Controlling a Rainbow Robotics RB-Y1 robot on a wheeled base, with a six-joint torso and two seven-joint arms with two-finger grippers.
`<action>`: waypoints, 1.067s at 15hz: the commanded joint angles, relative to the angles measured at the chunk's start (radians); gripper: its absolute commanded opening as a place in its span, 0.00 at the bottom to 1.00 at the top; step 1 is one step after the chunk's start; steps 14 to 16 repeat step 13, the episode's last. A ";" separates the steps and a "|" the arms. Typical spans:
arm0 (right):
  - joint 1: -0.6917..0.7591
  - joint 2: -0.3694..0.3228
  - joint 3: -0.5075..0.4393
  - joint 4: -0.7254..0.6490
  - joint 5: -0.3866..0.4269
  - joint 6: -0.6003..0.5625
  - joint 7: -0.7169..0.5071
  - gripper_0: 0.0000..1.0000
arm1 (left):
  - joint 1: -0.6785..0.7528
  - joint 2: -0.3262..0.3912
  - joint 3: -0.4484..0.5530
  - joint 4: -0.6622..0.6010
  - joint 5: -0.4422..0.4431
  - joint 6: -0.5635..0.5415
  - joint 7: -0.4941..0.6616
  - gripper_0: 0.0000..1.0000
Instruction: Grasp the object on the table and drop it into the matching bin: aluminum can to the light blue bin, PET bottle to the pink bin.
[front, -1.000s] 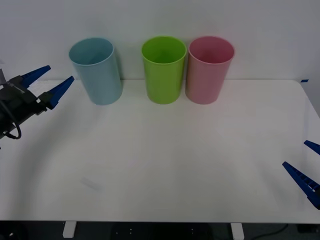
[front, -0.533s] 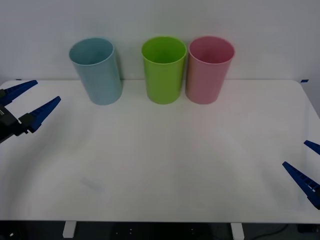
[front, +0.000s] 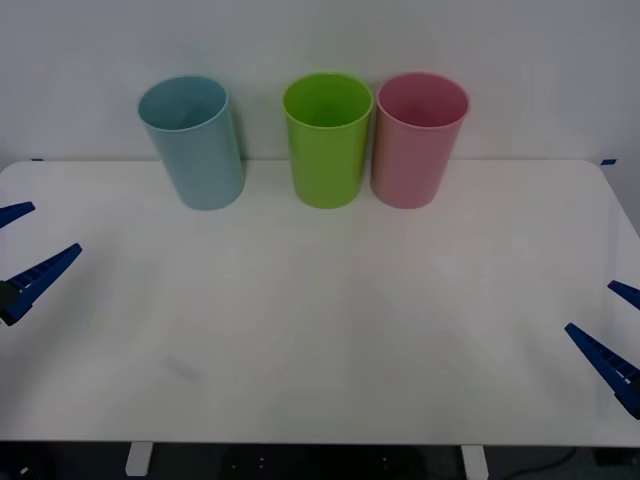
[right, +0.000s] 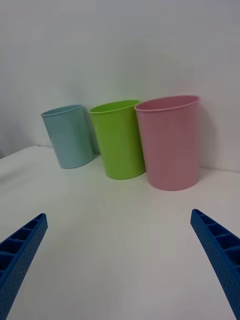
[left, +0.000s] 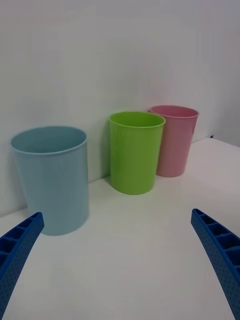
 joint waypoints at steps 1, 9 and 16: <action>0.000 0.000 0.000 0.000 0.000 0.000 0.000 1.00 | 0.063 0.022 0.013 -0.008 0.044 0.000 -0.011 1.00; 0.000 0.000 0.000 0.000 0.000 0.000 0.000 1.00 | 0.175 0.040 0.044 -0.016 0.116 -0.007 -0.040 1.00; 0.000 0.000 0.000 0.000 0.000 0.000 0.000 1.00 | 0.176 0.040 0.040 -0.016 0.115 -0.012 -0.039 1.00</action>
